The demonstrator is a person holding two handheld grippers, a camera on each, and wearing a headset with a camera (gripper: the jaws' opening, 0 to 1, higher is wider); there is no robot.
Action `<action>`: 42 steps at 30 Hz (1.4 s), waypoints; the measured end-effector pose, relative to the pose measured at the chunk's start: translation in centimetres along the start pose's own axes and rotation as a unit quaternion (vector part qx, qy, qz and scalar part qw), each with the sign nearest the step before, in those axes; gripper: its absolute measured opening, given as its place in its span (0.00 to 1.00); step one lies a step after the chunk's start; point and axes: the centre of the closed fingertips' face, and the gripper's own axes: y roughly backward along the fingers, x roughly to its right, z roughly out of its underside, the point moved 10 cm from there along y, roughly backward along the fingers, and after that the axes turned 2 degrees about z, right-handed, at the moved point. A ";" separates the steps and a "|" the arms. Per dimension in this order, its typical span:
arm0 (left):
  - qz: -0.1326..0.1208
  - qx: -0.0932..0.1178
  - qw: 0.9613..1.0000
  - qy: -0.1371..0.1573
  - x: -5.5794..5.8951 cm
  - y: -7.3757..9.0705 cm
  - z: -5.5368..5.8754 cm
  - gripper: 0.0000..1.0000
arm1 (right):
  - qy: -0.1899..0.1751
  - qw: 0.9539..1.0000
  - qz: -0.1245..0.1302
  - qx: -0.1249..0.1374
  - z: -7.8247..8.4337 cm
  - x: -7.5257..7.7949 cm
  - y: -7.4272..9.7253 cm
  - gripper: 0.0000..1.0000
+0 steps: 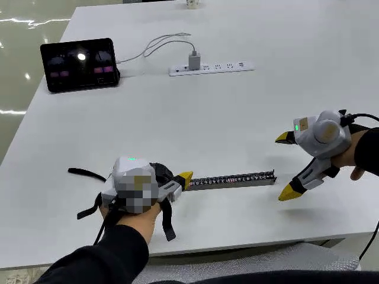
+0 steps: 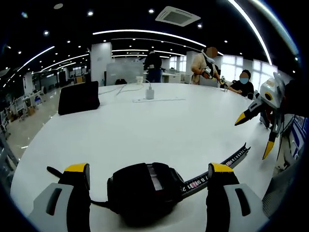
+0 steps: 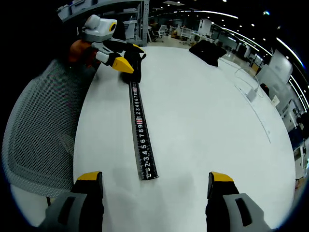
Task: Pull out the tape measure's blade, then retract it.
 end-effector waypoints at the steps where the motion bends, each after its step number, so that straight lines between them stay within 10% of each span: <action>1: -0.002 0.005 1.000 0.000 0.0 0.0 0.0 0.99 | 0.005 1.000 -0.002 -0.002 0.0 0.0 -0.2 0.87; 28: -0.002 0.011 1.000 -0.003 -0.8 -0.2 1.1 0.99 | 0.051 0.997 -0.041 -0.042 0.2 -0.1 -1.8 0.21; 42: -0.010 0.001 1.000 0.013 -1.1 -0.3 1.3 0.90 | 0.063 0.993 -0.061 -0.075 -0.3 0.0 -2.2 0.11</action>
